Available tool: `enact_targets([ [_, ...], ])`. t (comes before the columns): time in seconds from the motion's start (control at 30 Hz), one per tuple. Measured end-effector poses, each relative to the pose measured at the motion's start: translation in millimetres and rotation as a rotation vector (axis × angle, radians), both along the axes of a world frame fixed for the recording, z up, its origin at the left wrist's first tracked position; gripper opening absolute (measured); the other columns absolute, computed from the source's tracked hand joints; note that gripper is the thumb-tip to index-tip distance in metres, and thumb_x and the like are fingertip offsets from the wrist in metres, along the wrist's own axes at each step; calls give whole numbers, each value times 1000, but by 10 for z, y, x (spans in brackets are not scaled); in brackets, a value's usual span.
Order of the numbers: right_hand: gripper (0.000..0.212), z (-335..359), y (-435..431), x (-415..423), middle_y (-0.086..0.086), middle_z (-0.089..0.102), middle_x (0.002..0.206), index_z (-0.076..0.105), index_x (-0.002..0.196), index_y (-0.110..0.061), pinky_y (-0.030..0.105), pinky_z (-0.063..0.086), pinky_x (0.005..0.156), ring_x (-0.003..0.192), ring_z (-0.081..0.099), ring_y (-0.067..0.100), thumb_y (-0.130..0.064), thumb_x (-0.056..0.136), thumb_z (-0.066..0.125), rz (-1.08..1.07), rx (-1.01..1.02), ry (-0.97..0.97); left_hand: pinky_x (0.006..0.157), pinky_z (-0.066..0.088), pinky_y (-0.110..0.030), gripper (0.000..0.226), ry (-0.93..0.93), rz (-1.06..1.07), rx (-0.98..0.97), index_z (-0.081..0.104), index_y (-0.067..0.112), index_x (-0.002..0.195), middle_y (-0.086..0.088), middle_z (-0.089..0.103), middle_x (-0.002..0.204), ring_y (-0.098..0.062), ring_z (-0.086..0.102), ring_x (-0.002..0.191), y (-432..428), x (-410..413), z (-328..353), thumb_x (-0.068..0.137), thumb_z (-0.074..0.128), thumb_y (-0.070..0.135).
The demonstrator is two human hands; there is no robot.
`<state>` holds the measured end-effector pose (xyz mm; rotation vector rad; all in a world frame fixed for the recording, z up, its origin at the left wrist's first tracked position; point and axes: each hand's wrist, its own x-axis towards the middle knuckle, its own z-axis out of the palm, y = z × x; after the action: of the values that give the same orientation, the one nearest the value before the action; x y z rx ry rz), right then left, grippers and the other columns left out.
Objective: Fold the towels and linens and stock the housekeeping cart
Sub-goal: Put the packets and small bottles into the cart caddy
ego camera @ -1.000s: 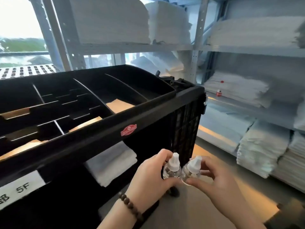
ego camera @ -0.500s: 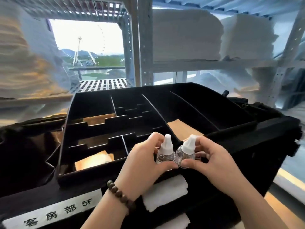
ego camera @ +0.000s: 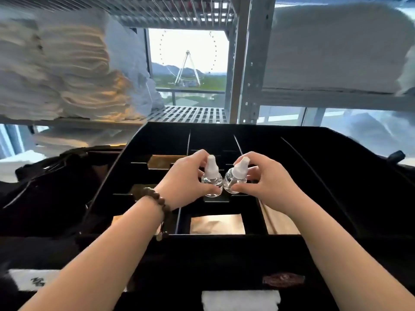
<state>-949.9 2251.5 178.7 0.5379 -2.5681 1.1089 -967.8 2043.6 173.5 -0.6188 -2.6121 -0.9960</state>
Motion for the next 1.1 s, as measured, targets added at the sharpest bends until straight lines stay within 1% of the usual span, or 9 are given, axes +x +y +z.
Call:
enact_targets([
  [0.27,49,-10,39,-780,-16,57,86,51,92,-36,18,40,60,78,55,4,-29,61,88,23,277,-3,69,55,-26,50,-91,62,-106,57,22,101,11,60,94,-7,62,80,113,-671,-124,63,89,29],
  [0.33,49,-74,40,-898,-14,55,84,49,90,-36,26,45,69,81,53,10,-31,60,88,17,372,-39,66,55,-25,47,-114,69,-154,58,23,99,10,60,92,-7,61,78,131,-803,-187,63,88,26],
  [0.37,50,-117,37,-943,-14,54,82,49,90,-35,32,46,84,85,52,13,-31,60,88,19,422,-52,67,55,-26,47,-128,68,-177,58,23,100,10,59,92,-7,61,78,141,-855,-221,63,88,25],
  [0.43,49,-201,30,-1021,-14,52,79,48,92,-33,44,22,112,93,51,15,-33,62,86,24,527,-54,72,57,-30,49,-151,61,-234,58,21,102,9,59,93,-8,61,81,169,-936,-289,64,88,25],
  [0.5,48,-267,20,-1074,-13,52,83,49,97,-30,47,3,117,104,51,17,-36,65,84,23,615,-44,73,57,-31,50,-155,49,-291,58,20,101,8,59,93,-10,60,83,201,-989,-349,62,89,27],
  [0.8,30,-434,-63,-1165,-7,64,97,58,103,-25,48,-11,115,114,51,15,-34,79,74,54,735,-12,75,56,-32,51,-128,20,-403,57,16,101,2,60,98,-14,60,85,184,-1081,-523,64,88,30],
  [0.97,34,-419,-63,-1140,-5,64,109,60,112,-25,43,-6,118,123,46,15,-35,81,72,47,750,-13,76,56,-25,55,-206,-30,-347,56,21,114,4,60,105,-11,62,89,145,-1066,-525,68,86,28],
  [1.03,42,-378,-46,-1110,-3,61,119,58,121,-27,42,15,119,129,40,15,-35,81,71,38,702,-11,70,53,-17,52,-194,-41,-281,55,25,118,7,60,105,-4,61,85,115,-1054,-472,73,82,29],
  [1.1,47,-320,-46,-1063,-5,59,120,55,125,-29,38,41,102,125,40,15,-32,81,70,28,655,5,66,49,-13,42,-131,-32,-254,58,28,117,10,61,101,0,60,81,103,-1042,-406,78,75,30],
])
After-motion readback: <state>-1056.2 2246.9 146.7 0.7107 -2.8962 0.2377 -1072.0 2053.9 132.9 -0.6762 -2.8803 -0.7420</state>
